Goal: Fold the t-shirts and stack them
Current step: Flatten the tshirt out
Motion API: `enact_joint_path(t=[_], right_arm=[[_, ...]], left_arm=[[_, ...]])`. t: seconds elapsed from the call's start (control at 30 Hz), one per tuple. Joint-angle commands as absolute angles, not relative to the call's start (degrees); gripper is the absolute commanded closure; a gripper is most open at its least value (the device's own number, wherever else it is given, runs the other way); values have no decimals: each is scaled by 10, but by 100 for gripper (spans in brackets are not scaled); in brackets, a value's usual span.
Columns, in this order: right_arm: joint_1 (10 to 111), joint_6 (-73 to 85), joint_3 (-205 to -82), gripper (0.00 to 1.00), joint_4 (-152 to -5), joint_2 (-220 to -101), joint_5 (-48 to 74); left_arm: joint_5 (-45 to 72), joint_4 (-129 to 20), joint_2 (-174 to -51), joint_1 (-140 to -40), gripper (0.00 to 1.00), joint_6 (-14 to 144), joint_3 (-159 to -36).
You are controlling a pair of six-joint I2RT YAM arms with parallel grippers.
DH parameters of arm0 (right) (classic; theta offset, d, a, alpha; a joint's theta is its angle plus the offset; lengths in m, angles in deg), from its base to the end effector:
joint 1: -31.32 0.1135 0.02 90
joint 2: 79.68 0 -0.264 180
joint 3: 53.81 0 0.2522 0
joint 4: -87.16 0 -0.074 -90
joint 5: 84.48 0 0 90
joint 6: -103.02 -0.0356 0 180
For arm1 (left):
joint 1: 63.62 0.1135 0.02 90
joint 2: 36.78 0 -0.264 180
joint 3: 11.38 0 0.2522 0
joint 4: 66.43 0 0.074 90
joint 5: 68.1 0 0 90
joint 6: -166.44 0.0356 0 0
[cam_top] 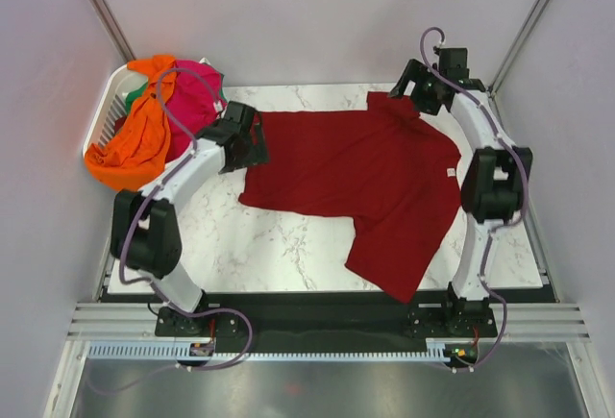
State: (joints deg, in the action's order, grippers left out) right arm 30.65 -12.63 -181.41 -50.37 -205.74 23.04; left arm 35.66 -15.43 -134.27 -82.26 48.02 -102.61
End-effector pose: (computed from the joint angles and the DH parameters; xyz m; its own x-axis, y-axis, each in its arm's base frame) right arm 0.5092 0.0048 0.2630 -0.6842 0.4208 -0.5957 0.0886 0.8587 0.5048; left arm 0.3475 -0.1083 0.2564 -0.7907 -0.2211 -0.5709 -0.2135 0.9735 -0.0814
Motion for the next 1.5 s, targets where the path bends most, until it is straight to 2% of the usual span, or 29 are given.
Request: enact_joint_path(t=[0.0,0.07,0.17,0.23,0.37,0.47,0.57,0.77,0.87,0.9,0.97,1.0,1.1,1.3,1.47], right_arm=[[309,-128,-1676,2,-485,-1854,163],[337,-147,-1531,2,-504,-1749,149],[403,-143,-1392,2,-519,-1648,138],[457,-131,-1353,2,-499,-1607,133],[499,-133,-1260,2,-488,-1543,126],[504,-120,-1236,2,-472,-1511,115],[504,-104,-1243,2,-446,-1502,97],[504,-88,-1264,2,-428,-1499,81],[504,-82,-1265,2,-424,-1501,77],[504,-80,-1264,2,-424,-1501,75],[504,-76,-1261,2,-423,-1499,68],[504,-75,-1261,2,-423,-1499,68],[504,-72,-1261,2,-423,-1497,65],[504,-68,-1266,2,-423,-1495,62],[504,-68,-1267,2,-417,-1496,59]], left_arm=[[411,-164,-1281,-817,11,442,-959],[411,-188,-1273,-813,12,437,-918],[388,-231,-1270,-803,14,437,-883],[380,-250,-1283,-801,13,439,-876],[354,-290,-1323,-800,14,445,-877],[330,-308,-1348,-800,16,445,-882],[315,-310,-1360,-800,25,443,-882],[301,-303,-1357,-800,35,432,-854],[280,-300,-1356,-801,51,426,-841],[275,-299,-1356,-802,66,425,-839],[270,-296,-1354,-805,84,425,-839],[267,-294,-1351,-805,98,425,-842],[270,-255,-1336,-807,98,419,-870],[299,-146,-1334,-806,97,416,-1023],[299,-146,-1335,-799,97,416,-1034]])
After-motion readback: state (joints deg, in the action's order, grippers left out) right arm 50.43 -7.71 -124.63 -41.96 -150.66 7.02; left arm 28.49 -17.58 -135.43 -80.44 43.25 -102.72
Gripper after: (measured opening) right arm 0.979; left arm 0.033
